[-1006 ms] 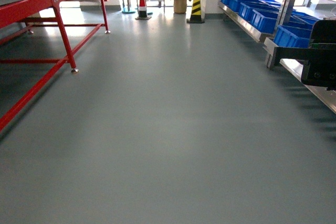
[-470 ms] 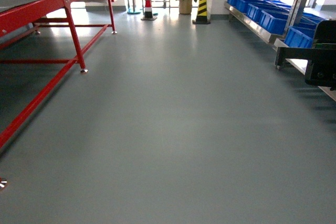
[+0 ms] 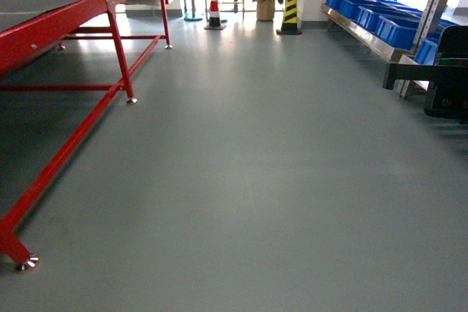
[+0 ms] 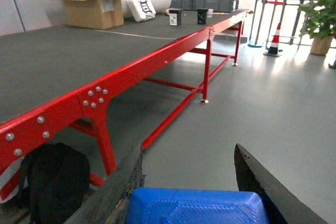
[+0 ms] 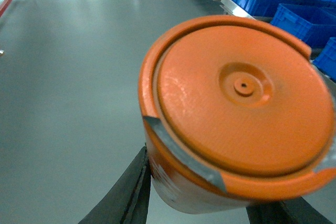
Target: Sort blue parts and orange caps into right shelf containers
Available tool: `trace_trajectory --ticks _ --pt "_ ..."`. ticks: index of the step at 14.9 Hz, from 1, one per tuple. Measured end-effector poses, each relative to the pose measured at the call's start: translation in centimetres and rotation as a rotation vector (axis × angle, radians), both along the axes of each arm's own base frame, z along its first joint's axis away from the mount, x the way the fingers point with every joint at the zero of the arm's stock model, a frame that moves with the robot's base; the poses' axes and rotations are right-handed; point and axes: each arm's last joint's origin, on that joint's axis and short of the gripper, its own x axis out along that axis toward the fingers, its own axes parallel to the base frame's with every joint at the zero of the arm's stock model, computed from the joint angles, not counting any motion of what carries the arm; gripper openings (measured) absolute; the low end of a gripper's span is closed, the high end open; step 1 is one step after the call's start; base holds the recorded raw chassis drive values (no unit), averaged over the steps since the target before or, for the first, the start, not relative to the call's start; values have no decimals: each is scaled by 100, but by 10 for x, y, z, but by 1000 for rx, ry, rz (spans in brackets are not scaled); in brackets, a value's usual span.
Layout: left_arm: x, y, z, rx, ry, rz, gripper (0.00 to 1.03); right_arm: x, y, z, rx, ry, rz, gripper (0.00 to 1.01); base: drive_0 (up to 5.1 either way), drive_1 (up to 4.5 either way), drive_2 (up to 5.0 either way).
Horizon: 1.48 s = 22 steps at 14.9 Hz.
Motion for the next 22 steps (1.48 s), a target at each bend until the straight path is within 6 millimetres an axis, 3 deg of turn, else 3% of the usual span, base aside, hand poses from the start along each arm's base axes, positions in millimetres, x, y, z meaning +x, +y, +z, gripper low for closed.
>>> trace_trajectory --ticks 5,11,22 --pt "0 0 0 0 1 0 41 0 0 0 -1 4 3 41 -460 358 87" --pt "0 1 0 0 0 6 41 -1 3 0 1 3 16 41 0 25 -25" --pt "0 0 0 -1 -1 3 41 -1 3 0 1 0 14 41 4 434 -427"
